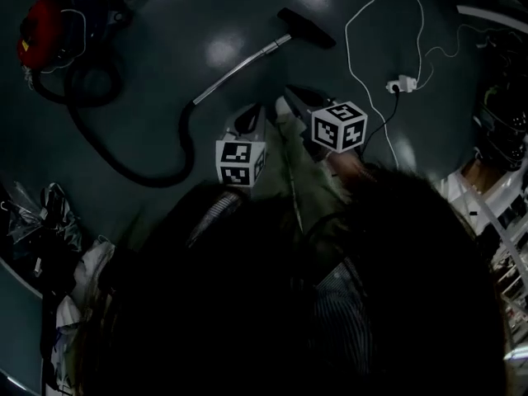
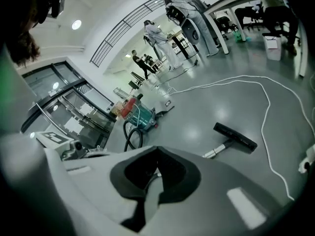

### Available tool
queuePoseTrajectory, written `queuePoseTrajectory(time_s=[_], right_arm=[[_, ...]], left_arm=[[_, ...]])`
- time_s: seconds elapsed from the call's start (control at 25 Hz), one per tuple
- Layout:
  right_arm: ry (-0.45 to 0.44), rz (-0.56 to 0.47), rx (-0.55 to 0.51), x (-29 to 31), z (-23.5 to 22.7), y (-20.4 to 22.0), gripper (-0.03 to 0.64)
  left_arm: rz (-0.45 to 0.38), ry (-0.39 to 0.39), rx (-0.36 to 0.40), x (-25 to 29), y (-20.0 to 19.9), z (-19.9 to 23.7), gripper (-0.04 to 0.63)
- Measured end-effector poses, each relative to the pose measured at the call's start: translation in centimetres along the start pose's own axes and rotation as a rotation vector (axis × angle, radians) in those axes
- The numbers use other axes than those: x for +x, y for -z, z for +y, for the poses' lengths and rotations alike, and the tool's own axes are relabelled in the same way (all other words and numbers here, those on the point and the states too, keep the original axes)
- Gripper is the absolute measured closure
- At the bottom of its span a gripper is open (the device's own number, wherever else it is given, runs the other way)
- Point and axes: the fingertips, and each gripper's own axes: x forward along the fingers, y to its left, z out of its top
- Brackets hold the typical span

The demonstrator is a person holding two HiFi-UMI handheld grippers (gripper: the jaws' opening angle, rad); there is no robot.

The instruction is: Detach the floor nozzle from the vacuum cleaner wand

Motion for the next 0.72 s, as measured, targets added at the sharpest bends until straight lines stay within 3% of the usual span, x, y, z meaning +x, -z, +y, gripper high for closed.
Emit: queuePoseTrajectory(time_s=[0.16, 0.4, 0.56, 0.72], right_arm=[[0.006, 0.009, -0.038, 5.3, -5.6, 1.1, 0.615], [0.009, -0.031, -0.048, 12.5, -13.3, 2.3, 0.615], [0.004, -0.05, -0.046, 16.3, -17.4, 4.1, 0.615], [-0.037, -0.048, -0.029, 19.8, -19.9, 6.5, 0.615]], left_arm=[[-0.001, -0.031, 0.081, 6.5, 1.4, 5.2, 0.589], [0.078, -0.017, 0.309, 15.1, 6.4, 11.5, 0.588], [0.136, -0.033, 0.35, 20.0, 11.2, 15.7, 0.588], [0.196, -0.015, 0.381, 24.1, 15.6, 17.7, 0.51]])
